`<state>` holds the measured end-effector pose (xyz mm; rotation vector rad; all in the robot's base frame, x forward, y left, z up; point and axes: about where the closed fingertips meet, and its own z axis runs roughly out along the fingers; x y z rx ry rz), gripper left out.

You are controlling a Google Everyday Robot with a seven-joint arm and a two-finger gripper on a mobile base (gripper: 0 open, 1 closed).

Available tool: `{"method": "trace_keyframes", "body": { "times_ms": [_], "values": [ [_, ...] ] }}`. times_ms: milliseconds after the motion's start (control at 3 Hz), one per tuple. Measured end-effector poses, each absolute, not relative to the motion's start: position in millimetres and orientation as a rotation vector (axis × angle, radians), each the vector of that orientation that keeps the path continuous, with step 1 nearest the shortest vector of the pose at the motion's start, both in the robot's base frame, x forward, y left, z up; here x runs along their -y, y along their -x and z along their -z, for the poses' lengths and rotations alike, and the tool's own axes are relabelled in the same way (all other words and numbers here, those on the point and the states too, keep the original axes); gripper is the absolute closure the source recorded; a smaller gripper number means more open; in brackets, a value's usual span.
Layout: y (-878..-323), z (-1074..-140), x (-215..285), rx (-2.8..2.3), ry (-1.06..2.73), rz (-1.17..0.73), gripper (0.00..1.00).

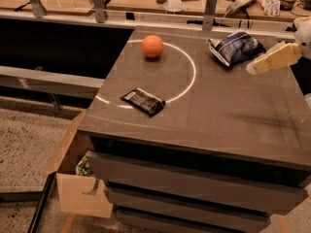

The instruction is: Move blue chip bag near rxbar chocolate

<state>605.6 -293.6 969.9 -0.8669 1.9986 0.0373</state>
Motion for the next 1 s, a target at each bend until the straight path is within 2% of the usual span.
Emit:
{"method": "trace_keyframes", "body": {
  "times_ms": [1000],
  "values": [
    [-680.3,-920.9,257.4,-1.872,0.736,-0.034,0.0]
  ]
}}
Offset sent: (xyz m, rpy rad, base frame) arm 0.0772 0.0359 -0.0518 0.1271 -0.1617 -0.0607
